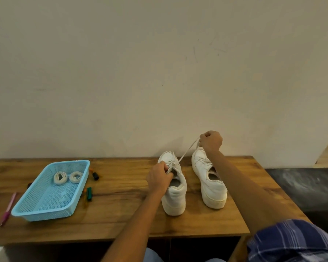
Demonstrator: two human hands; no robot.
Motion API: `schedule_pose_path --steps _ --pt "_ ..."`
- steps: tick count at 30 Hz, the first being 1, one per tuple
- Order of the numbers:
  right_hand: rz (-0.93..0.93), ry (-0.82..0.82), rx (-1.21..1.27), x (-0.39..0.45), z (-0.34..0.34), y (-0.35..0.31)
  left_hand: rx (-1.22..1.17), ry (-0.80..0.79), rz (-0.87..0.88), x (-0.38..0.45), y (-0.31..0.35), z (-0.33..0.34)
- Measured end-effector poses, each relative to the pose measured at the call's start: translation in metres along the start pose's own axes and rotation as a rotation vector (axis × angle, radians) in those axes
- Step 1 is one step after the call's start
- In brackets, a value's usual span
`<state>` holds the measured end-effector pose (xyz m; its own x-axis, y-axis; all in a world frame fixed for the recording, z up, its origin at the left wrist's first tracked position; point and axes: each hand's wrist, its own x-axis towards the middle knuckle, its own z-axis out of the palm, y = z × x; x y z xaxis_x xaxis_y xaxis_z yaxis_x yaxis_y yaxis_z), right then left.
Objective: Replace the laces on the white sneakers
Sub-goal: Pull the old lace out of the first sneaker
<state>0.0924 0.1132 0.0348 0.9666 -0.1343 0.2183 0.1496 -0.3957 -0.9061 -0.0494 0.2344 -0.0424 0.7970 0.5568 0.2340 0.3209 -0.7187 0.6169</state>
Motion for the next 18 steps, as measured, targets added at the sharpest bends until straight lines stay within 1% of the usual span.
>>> schedule_pose_path --steps 2,4,5,7,9,11,14,18 --pt "-0.016 -0.13 0.01 -0.006 0.007 -0.007 0.0 0.001 -0.005 0.0 -0.001 0.001" --pt "-0.018 -0.332 0.004 -0.015 0.016 -0.011 -0.003 -0.004 -0.009 0.001 0.0 0.001" --pt "-0.007 -0.429 -0.027 -0.02 0.02 -0.011 -0.003 -0.006 -0.009 0.0 0.0 0.0" --pt "-0.014 -0.578 -0.198 -0.031 0.025 -0.011 0.002 -0.009 0.0 0.0 -0.001 0.0" --pt "-0.07 -0.626 -0.434 -0.038 0.025 -0.008 0.0 -0.003 0.008 -0.001 -0.002 0.001" --pt "-0.043 -0.648 -0.507 -0.043 0.022 -0.003 -0.002 0.001 0.01 -0.001 -0.002 0.001" --pt "0.004 -0.73 -0.6 -0.046 0.022 0.009 -0.002 -0.002 0.009 -0.001 -0.002 0.0" --pt "-0.006 -0.761 -0.484 -0.05 0.033 0.021 0.003 -0.016 0.012 0.0 -0.001 0.0"
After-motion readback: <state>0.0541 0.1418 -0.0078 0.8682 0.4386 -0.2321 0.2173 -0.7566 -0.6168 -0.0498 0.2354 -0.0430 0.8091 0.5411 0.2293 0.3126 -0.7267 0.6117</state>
